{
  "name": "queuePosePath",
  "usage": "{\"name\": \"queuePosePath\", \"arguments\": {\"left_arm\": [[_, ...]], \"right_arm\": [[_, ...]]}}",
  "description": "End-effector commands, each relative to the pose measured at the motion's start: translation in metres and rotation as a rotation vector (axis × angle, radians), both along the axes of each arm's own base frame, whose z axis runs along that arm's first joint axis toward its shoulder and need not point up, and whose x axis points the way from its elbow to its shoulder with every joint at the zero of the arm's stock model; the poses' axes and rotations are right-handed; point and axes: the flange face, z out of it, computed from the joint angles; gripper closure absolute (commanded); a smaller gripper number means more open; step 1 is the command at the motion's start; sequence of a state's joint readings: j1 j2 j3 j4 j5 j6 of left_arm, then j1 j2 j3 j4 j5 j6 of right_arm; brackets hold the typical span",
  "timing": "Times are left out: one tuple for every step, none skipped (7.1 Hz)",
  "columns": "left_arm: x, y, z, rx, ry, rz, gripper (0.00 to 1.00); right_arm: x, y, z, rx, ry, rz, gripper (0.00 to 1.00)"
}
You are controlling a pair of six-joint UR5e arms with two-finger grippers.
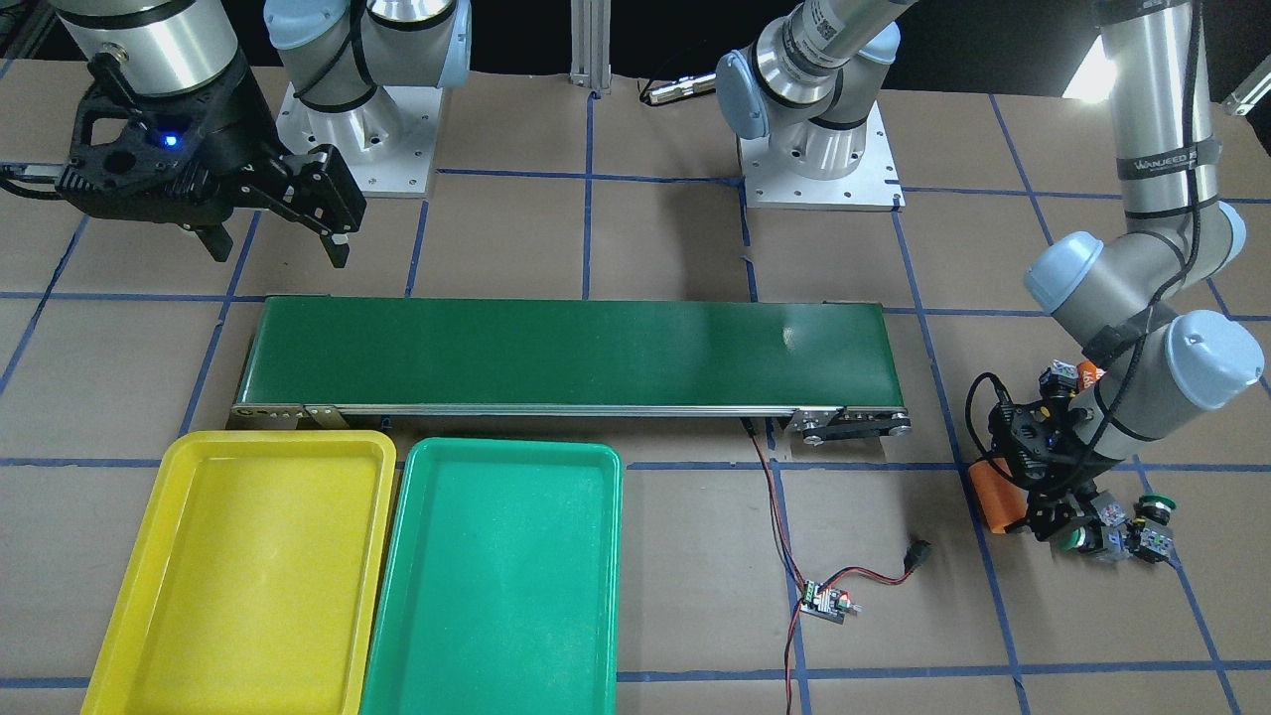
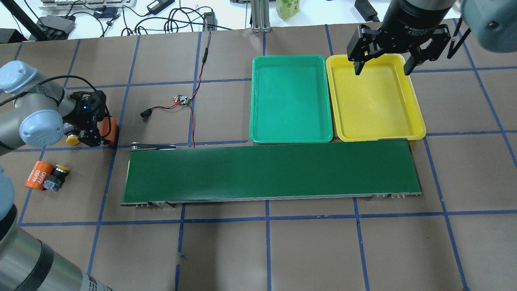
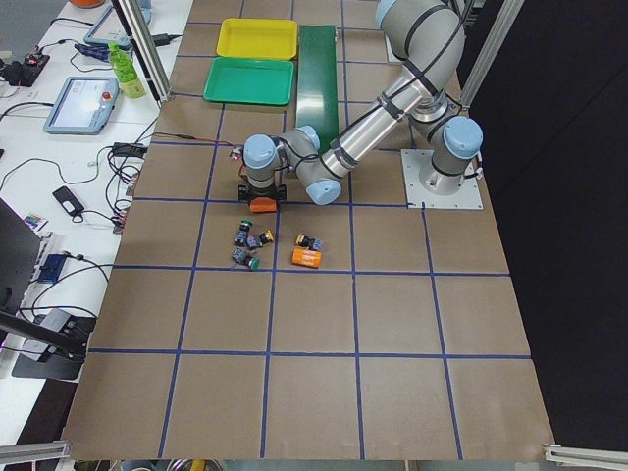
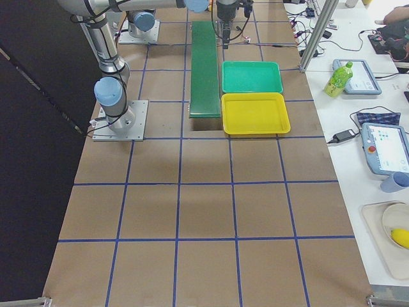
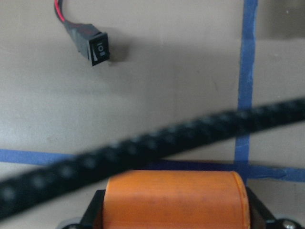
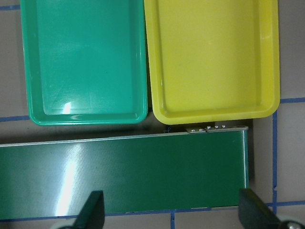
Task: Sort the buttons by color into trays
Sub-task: 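Grasp the orange cylinder with the left gripper and lift it, then carry the orange cylinder onto the near end of the belt and release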
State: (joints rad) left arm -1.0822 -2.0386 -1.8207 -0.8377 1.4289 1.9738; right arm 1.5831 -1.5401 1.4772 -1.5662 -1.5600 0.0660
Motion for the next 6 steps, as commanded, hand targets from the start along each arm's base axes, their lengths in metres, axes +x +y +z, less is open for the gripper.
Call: {"name": "queuePosePath", "arguments": {"left_arm": [[-0.013,0.007,0.029,0.007,-0.001,0.112,0.99],[-0.020,0.018,0.056,0.029,0.011,0.239,0.99],[-0.028,0.032,0.080,0.037,0.019,0.371,0.93],[-0.048,0.048,0.096,0.060,0.033,0.509,0.93],[-0.069,0.060,0.108,0.068,0.022,0.620,0.93],[-0.091,0.074,0.119,0.118,0.019,0.780,0.93]], "right_arm": [[0.000,0.000,0.000,0.000,0.000,0.000,0.00],[0.000,0.000,0.000,0.000,0.000,0.000,0.00],[0.000,0.000,0.000,0.000,0.000,0.000,0.00],[0.000,0.000,0.000,0.000,0.000,0.000,0.00],[0.000,0.001,0.001,0.000,0.000,0.000,0.00],[0.000,0.000,0.000,0.000,0.000,0.000,0.00]]}}
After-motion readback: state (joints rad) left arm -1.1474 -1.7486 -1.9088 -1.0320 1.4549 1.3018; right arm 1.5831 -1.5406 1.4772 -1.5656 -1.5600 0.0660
